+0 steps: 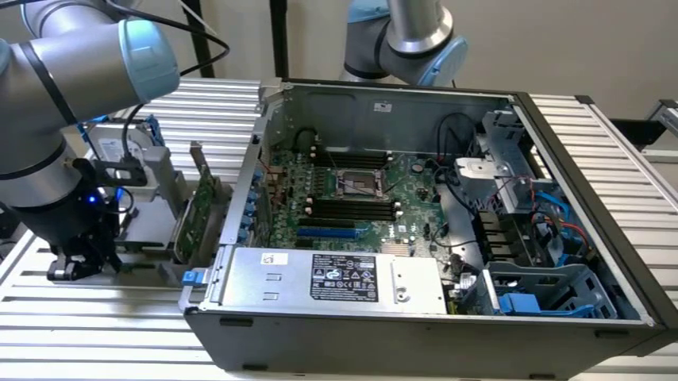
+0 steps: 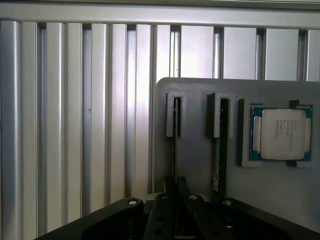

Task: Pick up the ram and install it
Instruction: 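Pick up the ram and move it above insertion slot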

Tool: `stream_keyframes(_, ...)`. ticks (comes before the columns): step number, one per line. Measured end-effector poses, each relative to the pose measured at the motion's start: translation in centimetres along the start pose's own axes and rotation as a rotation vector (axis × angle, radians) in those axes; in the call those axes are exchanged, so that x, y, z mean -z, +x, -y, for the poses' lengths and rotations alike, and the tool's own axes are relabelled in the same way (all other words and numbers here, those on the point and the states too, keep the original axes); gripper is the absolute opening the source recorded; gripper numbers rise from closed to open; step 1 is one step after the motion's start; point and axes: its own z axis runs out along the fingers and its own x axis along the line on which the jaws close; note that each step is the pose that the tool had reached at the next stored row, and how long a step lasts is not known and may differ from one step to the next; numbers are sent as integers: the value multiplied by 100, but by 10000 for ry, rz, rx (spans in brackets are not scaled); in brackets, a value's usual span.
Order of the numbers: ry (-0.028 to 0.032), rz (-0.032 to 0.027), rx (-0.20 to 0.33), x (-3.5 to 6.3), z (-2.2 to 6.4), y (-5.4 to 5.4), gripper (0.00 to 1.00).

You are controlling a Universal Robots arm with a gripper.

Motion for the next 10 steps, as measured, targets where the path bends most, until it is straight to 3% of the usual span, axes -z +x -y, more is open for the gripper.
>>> stream_keyframes(10, 4, 3, -77, -1, -12, 21, 0)
